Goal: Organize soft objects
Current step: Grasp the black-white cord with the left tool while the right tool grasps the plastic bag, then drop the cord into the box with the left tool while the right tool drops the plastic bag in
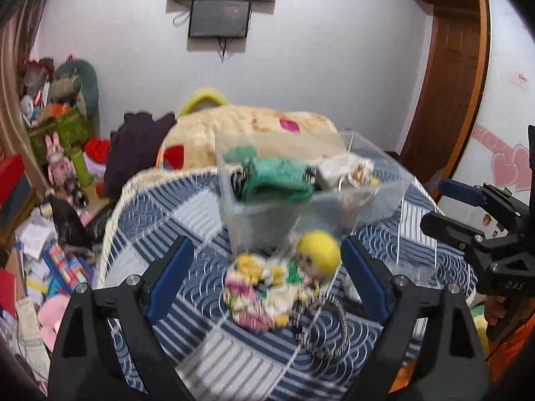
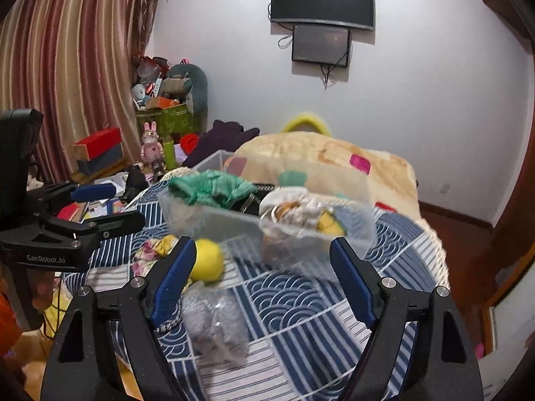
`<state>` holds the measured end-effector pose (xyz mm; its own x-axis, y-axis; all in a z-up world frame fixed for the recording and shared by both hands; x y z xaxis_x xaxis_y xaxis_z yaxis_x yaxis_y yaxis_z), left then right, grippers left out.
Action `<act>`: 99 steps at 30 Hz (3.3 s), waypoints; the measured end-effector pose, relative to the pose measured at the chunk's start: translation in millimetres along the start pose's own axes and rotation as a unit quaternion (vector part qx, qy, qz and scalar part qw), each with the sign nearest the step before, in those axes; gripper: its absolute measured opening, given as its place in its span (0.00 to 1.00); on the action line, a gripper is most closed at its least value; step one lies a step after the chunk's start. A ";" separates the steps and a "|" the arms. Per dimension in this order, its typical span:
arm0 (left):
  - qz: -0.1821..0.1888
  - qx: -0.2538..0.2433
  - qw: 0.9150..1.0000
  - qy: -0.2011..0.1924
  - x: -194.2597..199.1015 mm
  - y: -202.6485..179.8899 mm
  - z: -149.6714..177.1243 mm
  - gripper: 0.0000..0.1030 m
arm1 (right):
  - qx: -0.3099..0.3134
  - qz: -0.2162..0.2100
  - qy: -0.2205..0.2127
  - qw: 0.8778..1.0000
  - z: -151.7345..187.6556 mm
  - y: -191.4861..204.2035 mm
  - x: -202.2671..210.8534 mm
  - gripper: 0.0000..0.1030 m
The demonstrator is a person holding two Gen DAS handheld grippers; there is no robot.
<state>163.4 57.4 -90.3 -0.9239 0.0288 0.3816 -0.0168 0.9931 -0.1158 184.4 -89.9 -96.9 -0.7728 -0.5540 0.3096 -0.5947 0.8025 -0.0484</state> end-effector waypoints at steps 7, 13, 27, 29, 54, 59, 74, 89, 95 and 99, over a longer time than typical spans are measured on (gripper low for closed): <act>0.013 0.021 0.998 0.052 -1.4 0.1 49.4 0.75 | -0.021 -0.016 0.042 0.999 35.8 9.5 -4.7 0.78; 0.030 0.017 0.996 0.080 -1.0 -17.8 77.8 0.58 | -0.034 -0.028 0.078 0.996 64.6 18.8 -10.6 0.78; 0.031 -0.005 0.996 0.085 -0.3 -39.6 105.3 0.13 | -0.051 -0.062 0.103 0.991 85.4 34.9 -12.3 0.41; 0.031 -0.006 0.996 0.084 0.3 -39.5 106.0 0.07 | -0.048 -0.060 0.098 0.992 83.7 35.1 -9.9 0.38; 0.008 0.002 1.000 -0.006 9.4 -20.0 26.7 0.05 | -0.059 -0.015 0.020 0.998 29.5 -3.4 15.2 0.26; 0.001 0.000 0.999 -0.039 8.0 -16.9 -1.9 0.05 | -0.052 -0.008 -0.001 0.999 9.5 -9.0 14.2 0.26; 0.007 -0.003 0.997 -0.075 -27.8 -25.0 -54.4 0.05 | -0.040 0.011 -0.045 0.998 -35.3 -26.3 -14.2 0.26; -0.021 -0.003 1.000 -0.018 -106.6 -0.3 -40.8 0.05 | -0.041 0.001 -0.036 0.999 -44.7 -15.6 -54.9 0.26; -0.015 0.006 1.000 -0.005 -117.3 6.2 -33.0 0.05 | -0.040 -0.004 -0.011 0.999 -35.1 -11.1 -79.5 0.26; -0.019 -0.004 1.000 -0.001 -118.5 6.2 -30.7 0.06 | -0.047 -0.005 0.022 0.999 -17.8 -14.7 -95.6 0.26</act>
<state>284.5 63.7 -108.0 -0.9237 -0.0102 0.3831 -0.0495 0.9944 -0.0930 270.9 -44.7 -108.9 -0.7554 -0.5537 0.3504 -0.5777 0.8151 0.0428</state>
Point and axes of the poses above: each gripper's, at about its wrist camera, not at the fingertips, and x roughly against the way its jaws point, y to its left, z to its underside, the point moved 10 cm from there along -x, roughly the way its jaws point, and after that the axes turned 13 degrees about -y, right-handed, at the moved point
